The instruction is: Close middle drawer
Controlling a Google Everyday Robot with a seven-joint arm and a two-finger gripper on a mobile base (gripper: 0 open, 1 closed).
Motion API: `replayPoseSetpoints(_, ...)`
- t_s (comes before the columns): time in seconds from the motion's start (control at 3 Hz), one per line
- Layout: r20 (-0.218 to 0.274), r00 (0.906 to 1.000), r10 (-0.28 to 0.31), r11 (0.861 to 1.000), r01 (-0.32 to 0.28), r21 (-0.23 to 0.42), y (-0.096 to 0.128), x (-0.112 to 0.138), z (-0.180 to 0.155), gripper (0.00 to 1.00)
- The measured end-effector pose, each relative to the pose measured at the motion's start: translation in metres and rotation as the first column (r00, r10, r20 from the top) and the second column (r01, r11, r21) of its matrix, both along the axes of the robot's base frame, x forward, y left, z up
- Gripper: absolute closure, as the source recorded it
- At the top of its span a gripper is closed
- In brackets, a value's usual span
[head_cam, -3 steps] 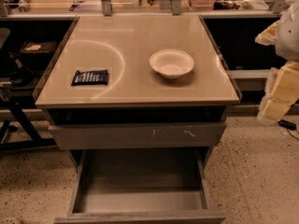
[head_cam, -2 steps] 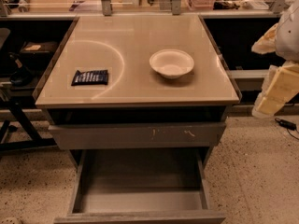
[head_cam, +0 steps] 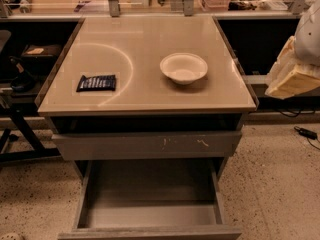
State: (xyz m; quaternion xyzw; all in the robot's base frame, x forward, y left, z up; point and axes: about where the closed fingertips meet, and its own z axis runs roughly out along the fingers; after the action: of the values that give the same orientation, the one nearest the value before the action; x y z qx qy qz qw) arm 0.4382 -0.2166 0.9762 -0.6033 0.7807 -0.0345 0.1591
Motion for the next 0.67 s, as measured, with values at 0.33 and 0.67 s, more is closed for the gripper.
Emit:
replayPoseSetpoints(0.33,0.0,1.0,0.0,1.0,0.0,0.0,0.0,0.0,0.0,0.88)
replayPoseSetpoints(0.67,0.016,0.9999,0.001,1.0,-0.001,-0.008,0.0001,0.0016,0.0033,1.0)
